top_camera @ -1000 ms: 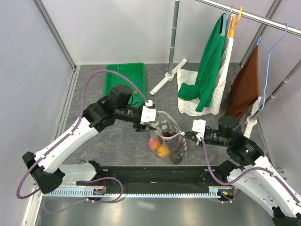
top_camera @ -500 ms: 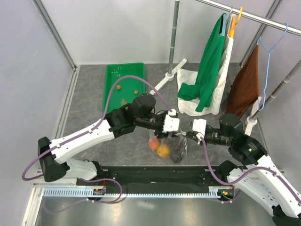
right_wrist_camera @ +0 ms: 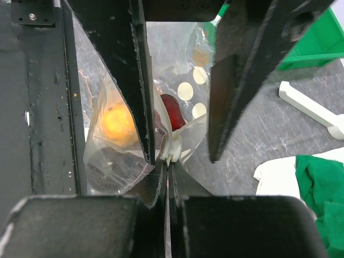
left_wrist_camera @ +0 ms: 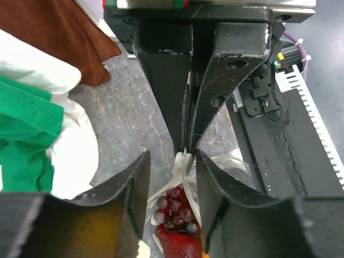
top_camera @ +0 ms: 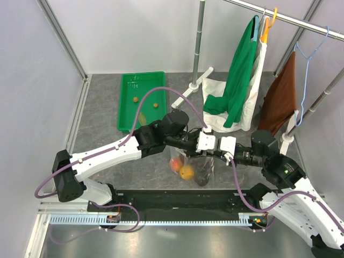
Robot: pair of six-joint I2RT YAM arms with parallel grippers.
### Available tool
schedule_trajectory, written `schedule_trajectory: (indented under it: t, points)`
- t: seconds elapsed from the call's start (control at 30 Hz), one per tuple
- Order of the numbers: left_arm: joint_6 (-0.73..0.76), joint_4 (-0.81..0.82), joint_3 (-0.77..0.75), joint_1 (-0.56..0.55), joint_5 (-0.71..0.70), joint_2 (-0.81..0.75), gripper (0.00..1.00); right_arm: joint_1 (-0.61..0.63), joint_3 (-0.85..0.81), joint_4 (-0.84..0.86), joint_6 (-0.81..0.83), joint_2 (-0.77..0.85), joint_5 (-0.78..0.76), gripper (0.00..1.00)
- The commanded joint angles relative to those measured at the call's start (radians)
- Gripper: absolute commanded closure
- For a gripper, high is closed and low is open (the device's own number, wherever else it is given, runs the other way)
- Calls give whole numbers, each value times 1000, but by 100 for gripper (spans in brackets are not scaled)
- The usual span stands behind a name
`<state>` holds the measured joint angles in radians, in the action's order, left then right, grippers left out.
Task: Place the food in the zip-top bag and seal the zipper
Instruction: Zip the zipper food storage bag at the center of the board.
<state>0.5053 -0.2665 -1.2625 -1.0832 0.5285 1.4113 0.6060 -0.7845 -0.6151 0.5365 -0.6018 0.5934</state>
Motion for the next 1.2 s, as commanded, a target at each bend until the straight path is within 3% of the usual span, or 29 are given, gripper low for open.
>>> schedule_trajectory:
  t: [0.0,0.1,0.33,1.17]
  points:
    - [-21,-2,-6,-6,39,18,58,0,-33,32,22,20,9,100]
    - [-11,-11,8,-4,38,3,73,1,-33,29,25,25,5,100]
    - [-11,-94,58,60,45,-41,89,1,-18,17,37,46,-10,100]
    - [243,-338,238,456,16,-236,89,3,5,-15,68,79,-67,100]
